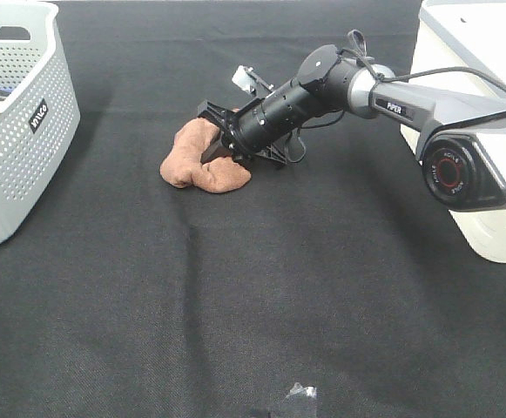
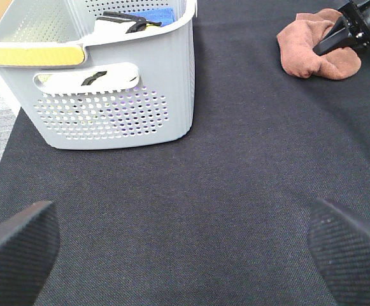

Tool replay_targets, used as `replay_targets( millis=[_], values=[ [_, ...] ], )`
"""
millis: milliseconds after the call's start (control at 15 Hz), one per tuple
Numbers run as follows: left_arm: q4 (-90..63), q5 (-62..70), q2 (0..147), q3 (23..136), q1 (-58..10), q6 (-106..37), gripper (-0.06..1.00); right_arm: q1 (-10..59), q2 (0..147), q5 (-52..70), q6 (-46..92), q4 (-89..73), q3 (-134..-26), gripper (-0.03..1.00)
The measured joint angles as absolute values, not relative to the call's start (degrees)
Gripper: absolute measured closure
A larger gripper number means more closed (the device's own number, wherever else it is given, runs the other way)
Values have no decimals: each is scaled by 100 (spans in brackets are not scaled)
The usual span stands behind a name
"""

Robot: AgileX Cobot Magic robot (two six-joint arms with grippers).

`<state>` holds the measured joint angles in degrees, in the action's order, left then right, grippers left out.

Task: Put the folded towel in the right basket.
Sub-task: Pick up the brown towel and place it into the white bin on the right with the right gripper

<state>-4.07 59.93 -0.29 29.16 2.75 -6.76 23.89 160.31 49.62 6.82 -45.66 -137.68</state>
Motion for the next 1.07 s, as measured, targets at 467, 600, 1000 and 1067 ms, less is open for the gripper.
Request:
replay_targets(
  millis=[467,600,1000,1067],
  values=[
    [-407,5993,-29,2916,275,-676,-5,2406,14977,6744,1100,-3117,-15057,76],
    [-407,5993,-29,2916,275,-676,-5,2401,14524,6904,934,-2653,-15745,76],
    [-407,5993,-29,2916,275,-676,-5,533,12576,6984,613,-2469,-16003,76],
    [-407,5993,-29,2916,275,-676,-5,109,12364,6984,613,-2309,-15814,76]
  ],
)
